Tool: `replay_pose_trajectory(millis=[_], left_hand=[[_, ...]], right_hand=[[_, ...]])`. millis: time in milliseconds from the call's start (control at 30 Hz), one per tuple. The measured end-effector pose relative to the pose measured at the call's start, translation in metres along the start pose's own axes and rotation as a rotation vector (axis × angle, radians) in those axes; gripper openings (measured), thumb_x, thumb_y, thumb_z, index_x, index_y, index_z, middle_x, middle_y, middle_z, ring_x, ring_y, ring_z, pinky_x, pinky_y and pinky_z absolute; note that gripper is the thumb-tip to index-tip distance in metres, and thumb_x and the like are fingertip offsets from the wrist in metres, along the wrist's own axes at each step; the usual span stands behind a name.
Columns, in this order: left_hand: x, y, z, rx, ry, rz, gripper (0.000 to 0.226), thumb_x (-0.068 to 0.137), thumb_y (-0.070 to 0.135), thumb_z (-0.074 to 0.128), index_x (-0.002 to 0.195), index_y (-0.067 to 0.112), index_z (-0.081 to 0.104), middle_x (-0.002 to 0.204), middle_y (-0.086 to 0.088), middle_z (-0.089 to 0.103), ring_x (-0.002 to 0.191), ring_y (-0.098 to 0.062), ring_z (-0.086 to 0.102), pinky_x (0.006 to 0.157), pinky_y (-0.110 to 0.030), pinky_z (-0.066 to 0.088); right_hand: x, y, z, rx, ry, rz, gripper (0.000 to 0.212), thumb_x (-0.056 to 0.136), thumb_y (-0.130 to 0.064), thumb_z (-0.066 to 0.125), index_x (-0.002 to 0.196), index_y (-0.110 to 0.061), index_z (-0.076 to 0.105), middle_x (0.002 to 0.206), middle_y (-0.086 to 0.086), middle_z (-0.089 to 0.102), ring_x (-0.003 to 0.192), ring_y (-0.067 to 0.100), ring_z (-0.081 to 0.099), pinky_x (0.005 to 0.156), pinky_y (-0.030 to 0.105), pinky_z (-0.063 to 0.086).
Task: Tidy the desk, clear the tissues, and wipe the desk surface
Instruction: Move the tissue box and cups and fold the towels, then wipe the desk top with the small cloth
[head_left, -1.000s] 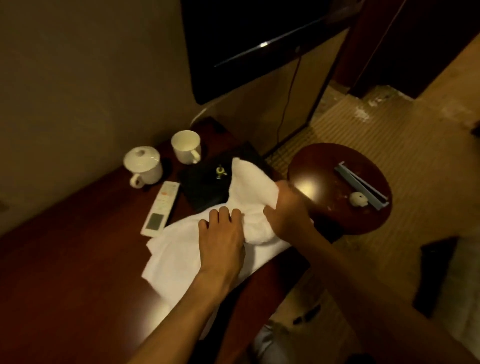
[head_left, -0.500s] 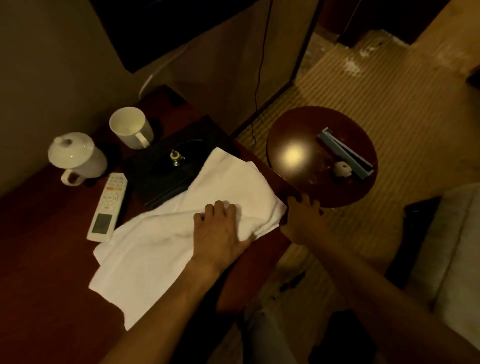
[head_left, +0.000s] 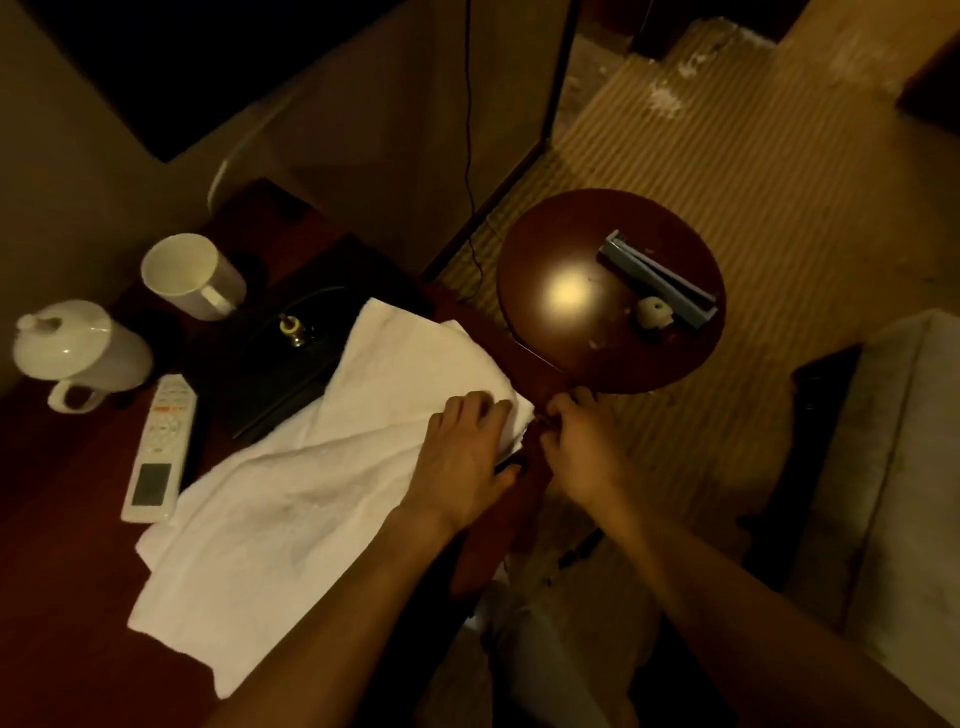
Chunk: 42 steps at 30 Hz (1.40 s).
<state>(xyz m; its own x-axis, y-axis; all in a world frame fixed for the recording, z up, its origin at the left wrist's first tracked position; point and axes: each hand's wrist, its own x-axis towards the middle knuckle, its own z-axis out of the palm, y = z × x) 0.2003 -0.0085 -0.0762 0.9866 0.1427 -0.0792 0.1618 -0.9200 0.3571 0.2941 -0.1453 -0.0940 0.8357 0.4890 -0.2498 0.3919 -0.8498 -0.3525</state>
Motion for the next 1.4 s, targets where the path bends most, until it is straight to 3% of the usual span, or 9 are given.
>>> replay_pose_trajectory(millis=[100, 300, 567, 668, 801, 1035, 1168, 1302, 1402], left_hand=[[0.001, 0.003, -0.001, -0.039, 0.031, 0.019, 0.054, 0.087, 0.044, 0.056, 0.135, 0.024, 0.039, 0.133, -0.005, 0.043, 0.115, -0.024, 0.040, 0.090, -0.033, 0.037], [-0.011, 0.001, -0.040, -0.664, 0.147, -0.124, 0.052, 0.089, 0.032, 0.061, 0.137, 0.025, 0.043, 0.133, 0.006, 0.053, 0.114, -0.002, 0.050, 0.097, -0.015, 0.039], [-0.112, -0.037, -0.114, -0.888, 0.389, -0.406, 0.051, 0.079, 0.023, 0.074, 0.121, 0.038, 0.048, 0.119, 0.016, 0.058, 0.106, 0.001, 0.055, 0.089, -0.016, 0.047], [-0.187, -0.060, -0.126, -0.937, 0.579, -0.513, 0.029, 0.080, 0.017, 0.073, 0.105, 0.024, 0.061, 0.100, 0.009, 0.065, 0.094, -0.005, 0.062, 0.079, -0.023, 0.052], [-0.313, -0.097, -0.136, -0.983, 0.848, -0.678, 0.018, 0.079, 0.021, 0.066, 0.095, 0.013, 0.064, 0.088, -0.001, 0.067, 0.082, -0.011, 0.063, 0.072, -0.030, 0.049], [-0.507, -0.161, -0.130, -0.836, 1.053, -0.921, 0.017, 0.092, 0.023, 0.056, 0.104, 0.029, 0.065, 0.105, 0.008, 0.066, 0.103, -0.008, 0.061, 0.092, -0.021, 0.045], [-0.562, -0.178, -0.133, -0.711, 1.135, -1.005, 0.025, 0.088, 0.024, 0.048, 0.105, 0.020, 0.066, 0.106, 0.003, 0.062, 0.102, -0.005, 0.057, 0.093, -0.013, 0.040], [-0.590, -0.191, -0.136, -0.785, 1.208, -0.997, 0.021, 0.080, 0.013, 0.046, 0.085, 0.023, 0.064, 0.100, 0.003, 0.065, 0.100, -0.007, 0.059, 0.092, -0.023, 0.043], [-0.604, -0.202, -0.135, -0.763, 1.121, -1.025, 0.019, 0.081, 0.019, 0.046, 0.086, 0.024, 0.063, 0.097, 0.002, 0.066, 0.096, -0.012, 0.062, 0.088, -0.034, 0.048]], right_hand=[[0.002, 0.001, -0.014, 0.272, 0.048, 0.011, 0.016, 0.087, -0.017, 0.055, 0.101, -0.011, 0.060, 0.103, 0.007, 0.058, 0.099, 0.027, 0.055, 0.079, 0.039, 0.047], [-0.018, -0.050, -0.056, 0.831, -0.018, 0.068, 0.006, 0.088, -0.025, 0.065, 0.085, -0.023, 0.069, 0.082, -0.011, 0.069, 0.078, -0.002, 0.064, 0.059, 0.009, 0.046], [-0.065, -0.168, -0.059, 1.015, -0.237, -0.191, 0.020, 0.094, -0.005, 0.053, 0.082, -0.013, 0.068, 0.081, 0.003, 0.071, 0.078, 0.007, 0.067, 0.069, 0.018, 0.052], [-0.095, -0.220, -0.032, 0.975, -0.314, -0.289, 0.015, 0.094, -0.007, 0.054, 0.084, -0.009, 0.065, 0.084, 0.009, 0.070, 0.082, 0.017, 0.067, 0.075, 0.027, 0.053], [-0.170, -0.312, 0.013, 0.888, -0.361, -0.476, 0.011, 0.092, -0.009, 0.059, 0.085, -0.010, 0.067, 0.084, 0.001, 0.069, 0.081, 0.013, 0.066, 0.072, 0.021, 0.051], [-0.295, -0.440, 0.085, 0.894, -0.568, -0.611, 0.008, 0.085, -0.005, 0.066, 0.079, -0.006, 0.072, 0.075, 0.003, 0.072, 0.066, 0.003, 0.064, 0.063, 0.014, 0.048], [-0.337, -0.481, 0.118, 0.805, -0.727, -0.666, 0.011, 0.090, -0.005, 0.059, 0.083, -0.001, 0.067, 0.068, 0.002, 0.065, 0.059, 0.002, 0.058, 0.058, 0.015, 0.045], [-0.350, -0.505, 0.139, 0.637, -0.612, -0.846, 0.013, 0.092, -0.010, 0.058, 0.081, -0.013, 0.064, 0.070, -0.003, 0.062, 0.060, -0.001, 0.054, 0.056, 0.009, 0.040], [-0.344, -0.520, 0.146, 0.479, -0.468, -1.046, 0.010, 0.088, -0.013, 0.063, 0.084, -0.018, 0.070, 0.095, -0.007, 0.061, 0.087, -0.002, 0.056, 0.079, 0.002, 0.037]])
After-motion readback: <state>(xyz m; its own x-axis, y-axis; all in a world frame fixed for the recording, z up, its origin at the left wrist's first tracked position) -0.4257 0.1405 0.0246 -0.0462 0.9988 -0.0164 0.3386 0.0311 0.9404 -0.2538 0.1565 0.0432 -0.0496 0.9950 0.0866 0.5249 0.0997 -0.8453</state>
